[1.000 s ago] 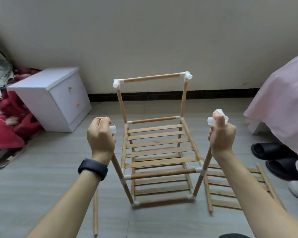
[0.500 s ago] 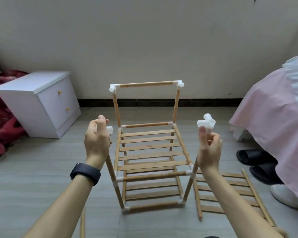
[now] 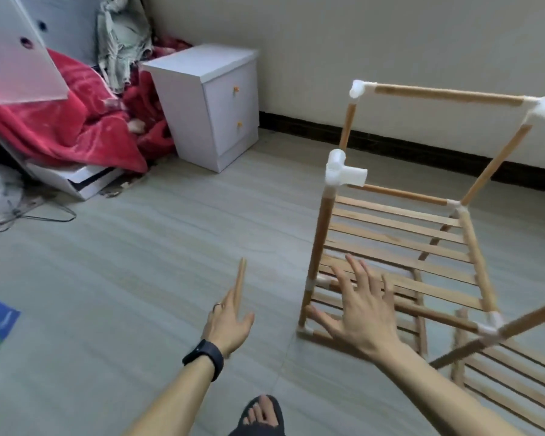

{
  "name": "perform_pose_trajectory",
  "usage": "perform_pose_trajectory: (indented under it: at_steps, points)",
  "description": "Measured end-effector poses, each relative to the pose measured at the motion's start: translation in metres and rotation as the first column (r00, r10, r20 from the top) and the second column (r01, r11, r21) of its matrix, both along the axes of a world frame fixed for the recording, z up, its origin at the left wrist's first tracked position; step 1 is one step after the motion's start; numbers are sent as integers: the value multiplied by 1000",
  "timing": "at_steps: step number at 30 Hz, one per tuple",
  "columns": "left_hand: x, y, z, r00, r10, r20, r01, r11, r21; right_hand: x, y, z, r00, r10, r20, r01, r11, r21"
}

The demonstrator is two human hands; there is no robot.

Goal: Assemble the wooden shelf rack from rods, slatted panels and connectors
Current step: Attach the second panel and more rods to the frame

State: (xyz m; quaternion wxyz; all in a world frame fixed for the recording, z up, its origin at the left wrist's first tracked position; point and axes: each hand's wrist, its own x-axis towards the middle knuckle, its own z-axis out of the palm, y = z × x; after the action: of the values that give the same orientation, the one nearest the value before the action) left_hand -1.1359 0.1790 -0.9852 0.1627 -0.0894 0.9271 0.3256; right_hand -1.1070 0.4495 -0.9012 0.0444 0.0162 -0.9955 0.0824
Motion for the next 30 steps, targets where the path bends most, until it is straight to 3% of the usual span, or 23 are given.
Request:
perform_pose_trajectory:
  at_steps: [3,9,13,15,19,23,27,30]
  points:
    - [-4,-5,-34,991,18,136,-4,995,-101,-37,-16,-4,996,-10,94,3,997,74]
    - [-13,-2,-94,958,62,281,3,974,-227,-48,-19,-26,999,-25,-36,28,996,90]
    - [-11,-1,-122,966,112,233,-20,931,-364,-49,-17,-32,998,-10,-59,17,993,115]
    - [-9,-2,-129,970,127,205,-47,932,-358,-49,-17,-30,999,-12,-46,17,993,113]
    - [-15,-2,-124,915,303,266,-301,952,-50,-49,-17,-28,1000,-4,-2,4,990,139]
    - [-30,1,-80,860,420,291,-499,812,303,-47,-17,-23,997,-19,74,8,989,145]
    - [-48,2,9,916,395,69,-376,787,489,-57,-10,-5,933,30,358,-45,998,34]
    - [-56,2,93,936,305,-177,-167,824,541,-62,0,30,824,34,566,60,987,-148]
